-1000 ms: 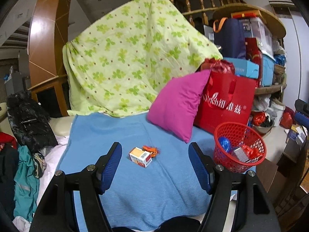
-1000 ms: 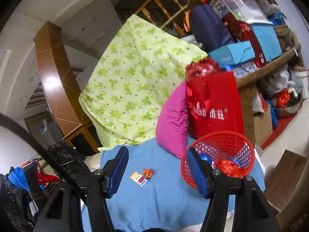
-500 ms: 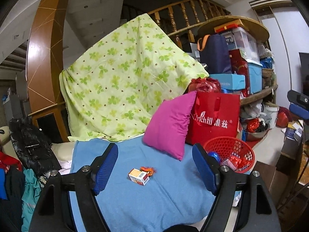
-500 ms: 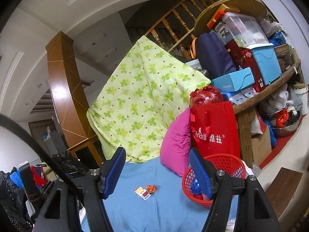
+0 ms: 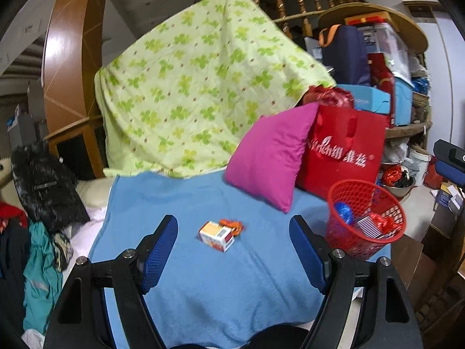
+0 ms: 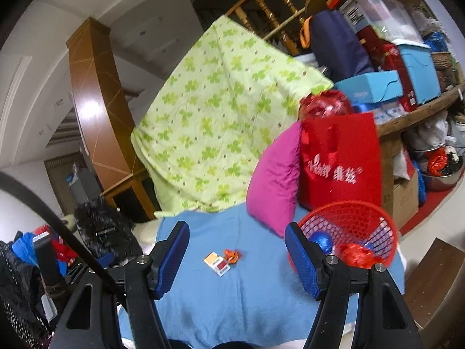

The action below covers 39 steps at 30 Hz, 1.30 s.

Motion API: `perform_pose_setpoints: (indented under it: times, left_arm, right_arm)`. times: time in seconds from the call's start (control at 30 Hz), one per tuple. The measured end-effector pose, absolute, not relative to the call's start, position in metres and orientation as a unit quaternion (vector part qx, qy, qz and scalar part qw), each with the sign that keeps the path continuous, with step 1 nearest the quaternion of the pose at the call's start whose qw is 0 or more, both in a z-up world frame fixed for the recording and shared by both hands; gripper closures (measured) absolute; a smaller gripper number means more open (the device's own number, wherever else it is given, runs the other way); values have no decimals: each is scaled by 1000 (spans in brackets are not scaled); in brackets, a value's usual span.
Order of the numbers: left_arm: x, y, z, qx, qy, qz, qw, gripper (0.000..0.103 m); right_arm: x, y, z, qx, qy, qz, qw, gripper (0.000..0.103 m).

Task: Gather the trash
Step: 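Move both open tools back over the blanket toward the box and orange packet, then grasp the white-red box with the left tool while the right tool grasps the orange packet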

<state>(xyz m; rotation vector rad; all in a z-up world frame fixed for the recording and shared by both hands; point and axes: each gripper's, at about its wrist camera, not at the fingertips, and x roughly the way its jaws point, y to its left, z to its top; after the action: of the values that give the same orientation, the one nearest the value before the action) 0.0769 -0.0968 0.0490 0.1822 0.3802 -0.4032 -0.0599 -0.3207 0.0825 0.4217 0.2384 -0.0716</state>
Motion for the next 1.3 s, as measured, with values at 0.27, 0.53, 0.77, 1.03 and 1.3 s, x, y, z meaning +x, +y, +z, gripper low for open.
perform_pose_setpoints:
  times: [0.27, 0.53, 0.77, 1.03, 1.3]
  left_arm:
    - [125, -63, 17, 64, 234, -161, 957, 23]
    - [186, -24, -30, 37, 295, -113, 948, 23]
    - [234, -13, -77, 31, 349, -85, 933, 23]
    - [273, -20, -111, 44, 383, -79, 919, 23]
    - [307, -15, -126, 53, 393, -60, 916, 23]
  right_arm:
    - [8, -295, 59, 194, 175, -6, 965, 31]
    - [88, -274, 12, 192, 247, 21, 950, 31]
    - [177, -266, -43, 178, 304, 37, 935, 31]
    - [291, -279, -102, 159, 349, 42, 923, 31]
    - [381, -280, -151, 128, 388, 87, 909, 41]
